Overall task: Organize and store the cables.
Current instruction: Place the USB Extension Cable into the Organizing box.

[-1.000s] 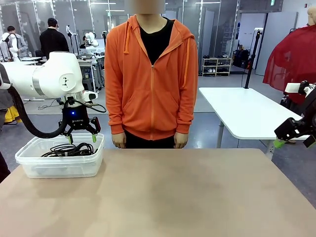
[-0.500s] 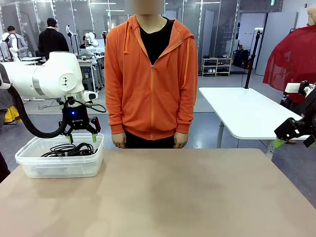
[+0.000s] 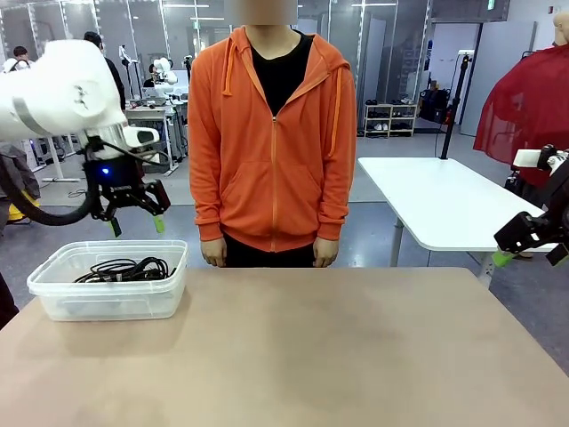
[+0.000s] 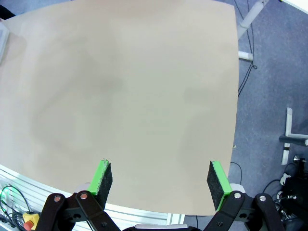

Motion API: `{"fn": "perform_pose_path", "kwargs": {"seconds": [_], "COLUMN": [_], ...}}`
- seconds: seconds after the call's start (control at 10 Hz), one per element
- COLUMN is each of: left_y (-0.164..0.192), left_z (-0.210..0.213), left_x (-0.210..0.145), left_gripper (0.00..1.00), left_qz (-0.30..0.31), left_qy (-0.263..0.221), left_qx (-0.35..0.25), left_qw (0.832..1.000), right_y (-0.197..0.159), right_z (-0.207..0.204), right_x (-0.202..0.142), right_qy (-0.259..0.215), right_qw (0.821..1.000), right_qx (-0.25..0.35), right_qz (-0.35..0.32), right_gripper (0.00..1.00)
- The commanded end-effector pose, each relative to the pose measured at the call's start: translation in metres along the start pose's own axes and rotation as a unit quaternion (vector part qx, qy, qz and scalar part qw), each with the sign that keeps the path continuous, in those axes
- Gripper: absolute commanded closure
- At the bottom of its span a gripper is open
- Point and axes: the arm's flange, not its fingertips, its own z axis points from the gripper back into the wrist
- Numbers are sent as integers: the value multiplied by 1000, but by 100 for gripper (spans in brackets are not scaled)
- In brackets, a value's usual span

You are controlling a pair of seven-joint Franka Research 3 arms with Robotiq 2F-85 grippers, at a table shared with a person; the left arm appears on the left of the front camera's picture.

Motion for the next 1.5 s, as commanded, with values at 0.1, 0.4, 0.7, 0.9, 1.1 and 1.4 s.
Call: {"fn": "perform_pose_path", "kwargs": {"seconds": [0.1, 0.4, 0.7, 0.9, 1.1, 1.4], "left_y": [-5, -4, -4, -13, -13, -13], "left_z": [24, 31, 38, 42, 42, 42], "left_x": [-108, -185, -219, -217, -217, -217], "left_gripper": [0, 0, 0, 0, 0, 0], "left_qz": [-105, -250, -333, -312, -312, -312], "left_qy": [-46, -110, -108, -98, -98, -98], "left_qx": [21, 113, 38, 84, 84, 84], "left_qw": [993, 955, 936, 941, 941, 941], "right_y": [1, 1, 1, 1, 1, 1], "right_z": [0, 0, 0, 0, 0, 0], "right_x": [1, 1, 1, 1, 1, 1], "right_qy": [4, 4, 4, 4, 4, 4], "right_qw": [1000, 1000, 1000, 1000, 1000, 1000], "right_qx": [0, 0, 0, 0, 0, 0], "right_qz": [2, 2, 2, 2, 2, 2], "right_gripper": [0, 0, 0, 0, 0, 0]}}
